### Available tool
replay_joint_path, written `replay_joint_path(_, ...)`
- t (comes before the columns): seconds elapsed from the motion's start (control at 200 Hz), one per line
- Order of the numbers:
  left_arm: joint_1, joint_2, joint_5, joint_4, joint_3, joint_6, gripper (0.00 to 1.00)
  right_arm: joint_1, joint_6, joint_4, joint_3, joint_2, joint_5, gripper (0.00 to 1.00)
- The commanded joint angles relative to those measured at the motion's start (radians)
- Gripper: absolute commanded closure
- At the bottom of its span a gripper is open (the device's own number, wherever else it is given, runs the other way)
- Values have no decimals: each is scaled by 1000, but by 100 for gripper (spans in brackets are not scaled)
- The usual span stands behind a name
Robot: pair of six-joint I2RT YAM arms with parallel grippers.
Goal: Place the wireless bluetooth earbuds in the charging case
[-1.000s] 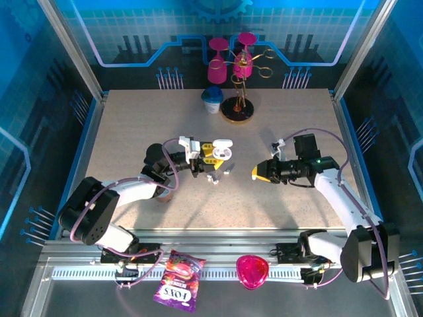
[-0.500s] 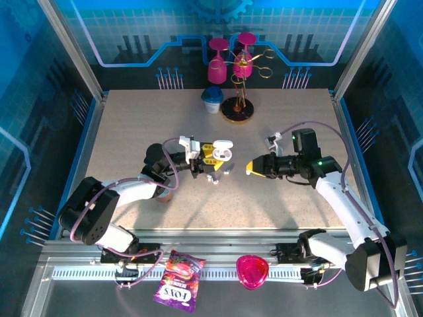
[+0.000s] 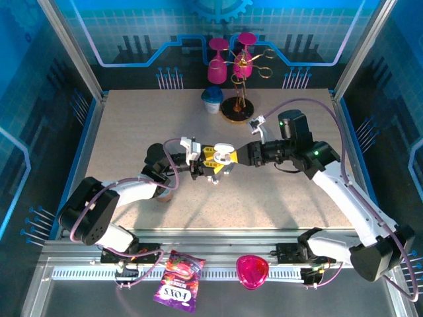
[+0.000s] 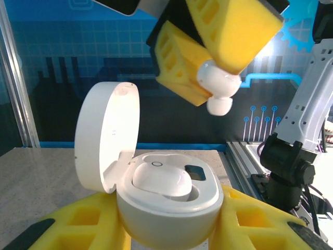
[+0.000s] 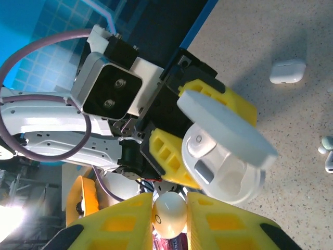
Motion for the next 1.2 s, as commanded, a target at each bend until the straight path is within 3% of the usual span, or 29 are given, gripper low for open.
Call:
replay_joint_path(0.0,-7,-8,44,1,25,-11,79,19,-44,-29,40,27,29,80)
replay_joint_path(0.7,-8,30,26,105,45,-118,78,44,-41,8,37,56,68,81)
replay_joint_path(1.196,-8,29,28,127,45,-128,78,51,-74,-48,53,58,187,78)
